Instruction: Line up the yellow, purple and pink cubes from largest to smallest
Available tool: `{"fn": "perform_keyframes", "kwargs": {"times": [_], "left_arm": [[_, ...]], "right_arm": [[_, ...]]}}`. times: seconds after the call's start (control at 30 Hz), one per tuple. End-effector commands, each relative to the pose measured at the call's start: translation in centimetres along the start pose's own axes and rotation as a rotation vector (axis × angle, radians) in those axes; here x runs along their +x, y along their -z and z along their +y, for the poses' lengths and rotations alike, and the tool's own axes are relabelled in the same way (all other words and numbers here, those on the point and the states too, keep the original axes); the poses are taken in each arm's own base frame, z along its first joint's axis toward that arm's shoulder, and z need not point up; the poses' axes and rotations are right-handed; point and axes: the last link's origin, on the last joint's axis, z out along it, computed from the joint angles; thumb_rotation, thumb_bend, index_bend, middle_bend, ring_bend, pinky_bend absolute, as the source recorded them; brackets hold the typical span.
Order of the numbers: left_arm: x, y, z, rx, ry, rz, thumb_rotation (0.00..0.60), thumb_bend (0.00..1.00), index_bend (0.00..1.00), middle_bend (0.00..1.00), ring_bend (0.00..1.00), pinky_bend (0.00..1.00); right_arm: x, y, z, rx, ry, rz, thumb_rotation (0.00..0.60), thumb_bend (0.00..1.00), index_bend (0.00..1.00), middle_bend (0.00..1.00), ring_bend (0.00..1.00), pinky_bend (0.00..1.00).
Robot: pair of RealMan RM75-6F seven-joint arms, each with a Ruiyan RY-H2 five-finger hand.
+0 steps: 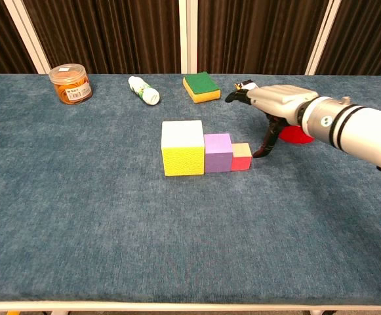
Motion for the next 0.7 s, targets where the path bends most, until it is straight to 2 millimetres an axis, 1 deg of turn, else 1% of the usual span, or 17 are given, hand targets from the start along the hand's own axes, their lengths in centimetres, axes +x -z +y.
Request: {"fn": "perform_keyframes", "kwargs": {"times": [0.03, 0.1, 0.2, 0.23, 0.3, 0.33, 0.4, 0.43, 0.53, 0.6, 0.63, 0.7], "left_arm": [[0.1, -0.1, 0.1, -0.004, 0.0, 0.007, 0.6, 0.06, 0.24, 0.24, 0.29, 0.44], [0.3, -0.1, 0.2, -0.005, 0.001, 0.014, 0.6, 0.07, 0.24, 0.24, 0.29, 0.44], [0.5, -0.2, 0.2, -0.007, -0.002, 0.032, 0.6, 0.06, 0.24, 0.24, 0.29, 0.44], [0.5, -0.2, 0.1, -0.006, -0.007, 0.039, 0.6, 0.06, 0.24, 0.24, 0.29, 0.44], [0.3, -0.3, 0.0, -0.008, -0.026, 0.049, 0.6, 0.07, 0.24, 0.24, 0.29, 0.44], [0.1, -0.2, 0.0, -0.011, -0.041, 0.054, 0.6, 0.07, 0.24, 0.24, 0.29, 0.44], [-0.1, -0.1, -0.1, -0.012, -0.055, 0.058, 0.6, 0.06, 0.24, 0.24, 0.29, 0.43], [-0.2, 0.0, -0.2, -0.012, -0.063, 0.061, 0.6, 0.06, 0.24, 0.24, 0.29, 0.42], [-0.3, 0.5, -0.4, -0.023, -0.085, 0.076, 0.6, 0.06, 0.24, 0.24, 0.29, 0.38], [-0.3, 0.9, -0.6, -0.025, -0.092, 0.083, 0.6, 0.06, 0.24, 0.24, 0.29, 0.37], [-0.2, 1.2, -0.7, -0.024, -0.098, 0.086, 0.6, 0.06, 0.24, 0.24, 0.29, 0.37], [-0.2, 1.7, -0.8, -0.023, -0.111, 0.083, 0.6, 0.06, 0.24, 0.24, 0.29, 0.37]], "right_arm": [[0.7, 1.2, 1.2, -0.017, -0.015, 0.028, 0.6, 0.0, 0.05, 0.0, 0.0, 0.0], [1.4, 2.3, 2.4, -0.029, -0.024, 0.052, 0.6, 0.0, 0.05, 0.0, 0.0, 0.0], [2.8, 5.1, 5.0, -0.053, -0.05, 0.098, 0.6, 0.02, 0.05, 0.01, 0.0, 0.0], [3.4, 6.6, 6.2, -0.065, -0.065, 0.119, 0.6, 0.05, 0.04, 0.02, 0.0, 0.0], [3.9, 8.8, 7.8, -0.075, -0.084, 0.145, 0.6, 0.09, 0.04, 0.04, 0.0, 0.0], [4.3, 10.4, 8.9, -0.092, -0.103, 0.172, 0.6, 0.12, 0.04, 0.05, 0.0, 0.0], [4.6, 12.8, 10.3, -0.112, -0.13, 0.212, 0.6, 0.19, 0.04, 0.06, 0.0, 0.0], [4.7, 14.6, 11.3, -0.13, -0.142, 0.241, 0.6, 0.21, 0.04, 0.06, 0.0, 0.0], [4.7, 18.6, 13.0, -0.151, -0.156, 0.287, 0.6, 0.23, 0.03, 0.03, 0.0, 0.0], [4.5, 20.7, 13.7, -0.167, -0.153, 0.314, 0.6, 0.23, 0.03, 0.01, 0.0, 0.0], [4.2, 22.2, 14.2, -0.186, -0.156, 0.331, 0.6, 0.23, 0.03, 0.01, 0.0, 0.0], [3.9, 23.8, 14.4, -0.204, -0.163, 0.345, 0.6, 0.23, 0.03, 0.01, 0.0, 0.0]]}}
